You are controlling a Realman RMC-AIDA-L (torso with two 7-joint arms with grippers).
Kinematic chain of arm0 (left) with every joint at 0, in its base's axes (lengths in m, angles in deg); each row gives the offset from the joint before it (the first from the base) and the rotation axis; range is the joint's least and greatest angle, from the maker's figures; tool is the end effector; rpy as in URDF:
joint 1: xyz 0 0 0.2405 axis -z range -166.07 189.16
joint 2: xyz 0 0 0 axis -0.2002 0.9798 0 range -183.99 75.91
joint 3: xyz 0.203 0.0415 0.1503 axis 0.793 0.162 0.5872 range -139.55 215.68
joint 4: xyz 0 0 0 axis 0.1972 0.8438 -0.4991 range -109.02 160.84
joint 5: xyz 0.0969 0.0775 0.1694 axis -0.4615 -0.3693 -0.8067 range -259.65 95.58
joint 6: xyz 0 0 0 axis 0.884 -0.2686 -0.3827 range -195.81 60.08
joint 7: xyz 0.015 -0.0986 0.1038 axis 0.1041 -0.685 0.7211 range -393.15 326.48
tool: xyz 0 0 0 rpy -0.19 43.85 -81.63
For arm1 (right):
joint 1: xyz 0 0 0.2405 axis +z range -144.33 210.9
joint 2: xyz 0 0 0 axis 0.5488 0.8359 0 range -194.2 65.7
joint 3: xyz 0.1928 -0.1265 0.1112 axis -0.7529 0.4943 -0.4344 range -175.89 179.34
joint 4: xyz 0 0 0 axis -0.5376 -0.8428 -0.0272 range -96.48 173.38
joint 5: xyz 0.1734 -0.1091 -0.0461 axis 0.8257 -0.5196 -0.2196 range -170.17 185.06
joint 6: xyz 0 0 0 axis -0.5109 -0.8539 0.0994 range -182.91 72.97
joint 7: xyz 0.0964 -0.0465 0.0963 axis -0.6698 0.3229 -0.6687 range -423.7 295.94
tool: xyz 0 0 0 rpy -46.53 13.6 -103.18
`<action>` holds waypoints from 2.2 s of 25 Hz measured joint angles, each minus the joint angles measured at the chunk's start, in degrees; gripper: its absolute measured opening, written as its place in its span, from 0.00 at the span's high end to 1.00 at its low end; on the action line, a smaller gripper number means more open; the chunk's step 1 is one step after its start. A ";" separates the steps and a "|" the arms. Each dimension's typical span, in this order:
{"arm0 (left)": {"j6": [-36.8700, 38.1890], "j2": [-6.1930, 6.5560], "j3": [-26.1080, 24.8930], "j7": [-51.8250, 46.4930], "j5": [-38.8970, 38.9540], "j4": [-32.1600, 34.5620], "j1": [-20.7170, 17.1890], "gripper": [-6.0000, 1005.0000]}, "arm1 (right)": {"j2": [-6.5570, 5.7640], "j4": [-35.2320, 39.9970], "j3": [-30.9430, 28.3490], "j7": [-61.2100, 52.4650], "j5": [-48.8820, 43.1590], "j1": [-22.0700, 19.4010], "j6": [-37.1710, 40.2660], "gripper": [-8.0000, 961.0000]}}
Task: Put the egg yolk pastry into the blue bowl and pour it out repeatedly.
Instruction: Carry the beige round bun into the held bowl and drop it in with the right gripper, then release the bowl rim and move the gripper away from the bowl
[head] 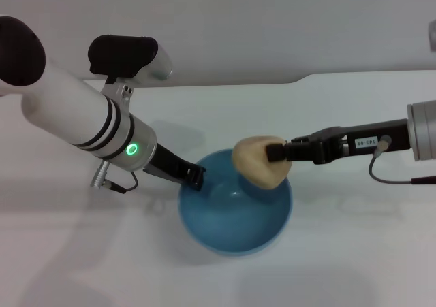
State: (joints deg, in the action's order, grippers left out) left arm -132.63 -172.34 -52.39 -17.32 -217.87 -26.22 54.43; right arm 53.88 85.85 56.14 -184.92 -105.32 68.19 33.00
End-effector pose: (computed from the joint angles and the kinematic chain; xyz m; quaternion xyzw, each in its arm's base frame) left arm -0.1819 0.3840 -0.0736 -0.8596 -0.4714 0.0890 0.1760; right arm 0.2051 0.3570 -0.0014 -0.8932 0.4074 0.1889 0.0253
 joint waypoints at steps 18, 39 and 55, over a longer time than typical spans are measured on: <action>-1.71 -0.03 0.14 -0.18 0.21 0.02 1.02 0.97 | -0.37 4.23 -3.30 4.44 4.19 -3.62 3.12 0.54; 2.40 -0.29 10.02 -0.62 4.80 1.51 1.18 0.90 | -0.74 0.36 -16.38 13.46 6.35 -9.33 1.32 0.54; 1.96 0.38 4.03 0.50 4.53 -4.00 -0.23 0.59 | -0.71 0.23 -16.63 13.47 6.22 -10.46 1.23 0.54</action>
State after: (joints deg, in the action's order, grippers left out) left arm -130.67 -171.95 -48.36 -16.82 -213.34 -30.22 54.20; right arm 53.17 86.08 39.50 -171.45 -99.10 57.74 34.23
